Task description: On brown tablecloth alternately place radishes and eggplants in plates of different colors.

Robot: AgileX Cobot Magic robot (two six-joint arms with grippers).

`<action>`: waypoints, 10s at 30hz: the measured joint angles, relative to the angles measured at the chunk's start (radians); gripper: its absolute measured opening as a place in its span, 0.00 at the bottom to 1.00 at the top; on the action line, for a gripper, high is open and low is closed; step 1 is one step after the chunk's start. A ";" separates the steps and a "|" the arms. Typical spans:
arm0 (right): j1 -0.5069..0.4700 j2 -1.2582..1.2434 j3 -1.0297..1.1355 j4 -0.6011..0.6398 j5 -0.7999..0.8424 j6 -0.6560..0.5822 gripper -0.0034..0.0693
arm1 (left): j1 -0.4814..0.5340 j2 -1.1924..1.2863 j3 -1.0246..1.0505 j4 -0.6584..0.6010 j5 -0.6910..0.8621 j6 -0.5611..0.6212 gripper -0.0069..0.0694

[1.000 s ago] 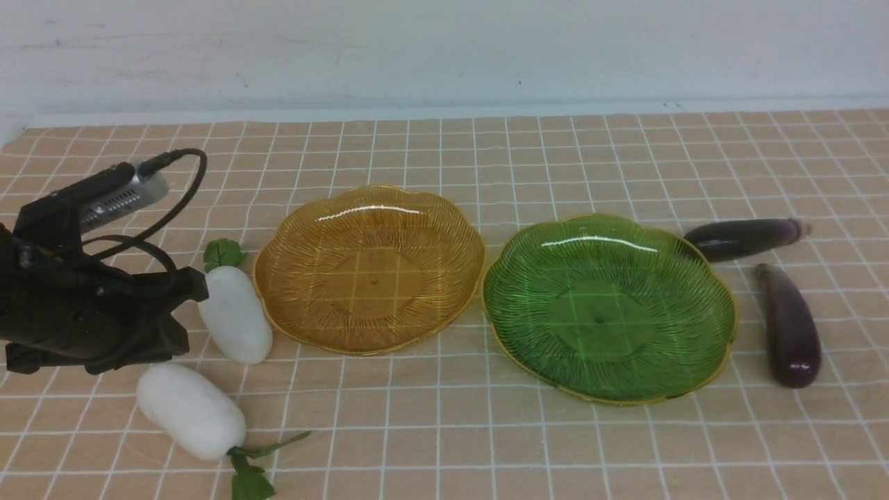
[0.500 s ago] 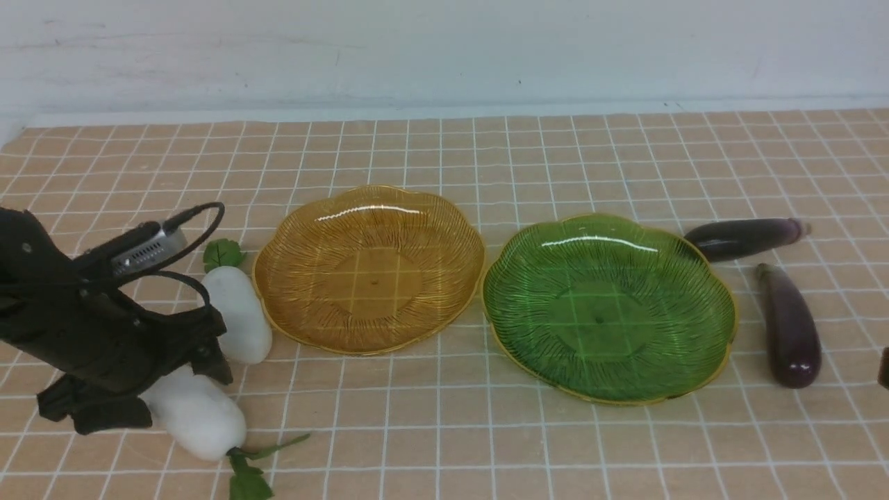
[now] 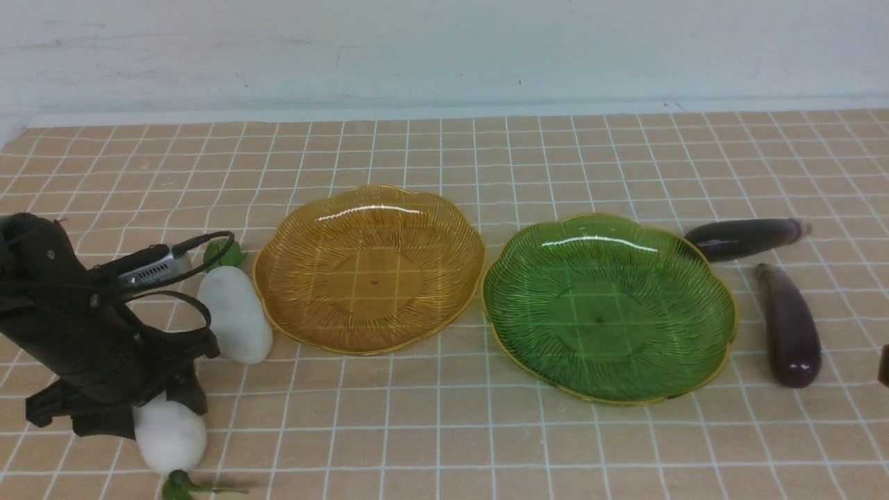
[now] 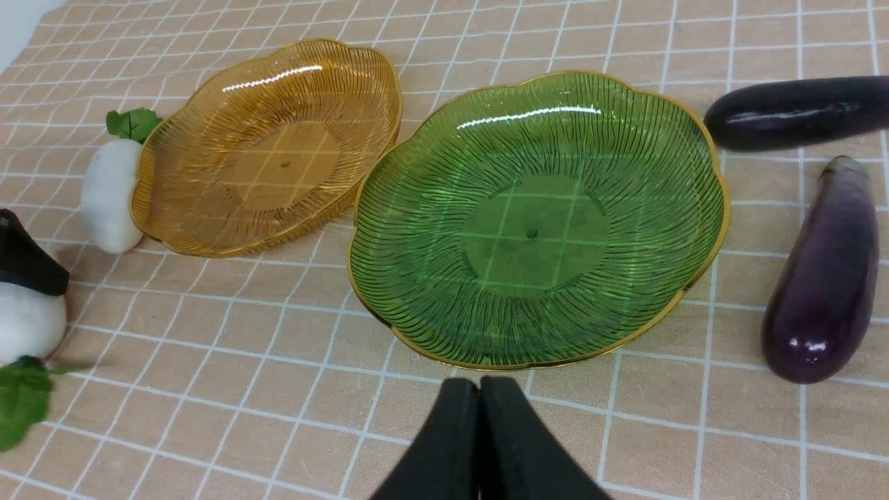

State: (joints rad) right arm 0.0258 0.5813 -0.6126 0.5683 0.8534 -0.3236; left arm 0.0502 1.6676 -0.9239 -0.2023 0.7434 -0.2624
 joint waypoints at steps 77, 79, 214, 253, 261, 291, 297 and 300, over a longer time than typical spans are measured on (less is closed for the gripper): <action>0.000 0.000 0.000 0.001 0.008 -0.012 0.03 | 0.014 0.504 -0.812 0.031 0.341 0.129 0.55; 0.000 0.000 0.000 0.001 0.009 -0.013 0.03 | 0.013 0.504 -0.817 0.052 0.357 0.129 0.50; -0.205 1.712 -1.225 -0.193 0.082 0.809 0.51 | -0.208 -0.398 -0.535 0.087 0.513 0.375 0.09; 0.157 1.461 -1.129 -0.339 0.385 0.506 0.87 | -0.208 -0.405 -0.535 0.083 0.513 0.405 0.09; 0.158 1.165 -1.128 -0.348 0.386 0.473 0.88 | -0.208 -0.468 -0.535 0.041 0.513 0.425 0.09; 0.158 -0.340 0.108 -0.487 -0.663 0.392 0.03 | -0.208 -0.636 -0.513 -0.132 0.509 0.539 0.09; 0.158 -0.484 0.246 -0.544 -0.891 0.392 0.03 | -0.208 -0.811 -0.333 -0.133 0.412 0.550 0.09; 0.158 -0.558 0.293 -0.568 -0.981 0.392 0.03 | -0.208 -0.970 -0.130 -0.131 0.298 0.560 0.09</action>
State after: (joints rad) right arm 0.1841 0.0238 -0.3198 0.0000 -0.1271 0.0680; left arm -0.1574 0.6978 -1.0541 -0.3329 1.0418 0.2974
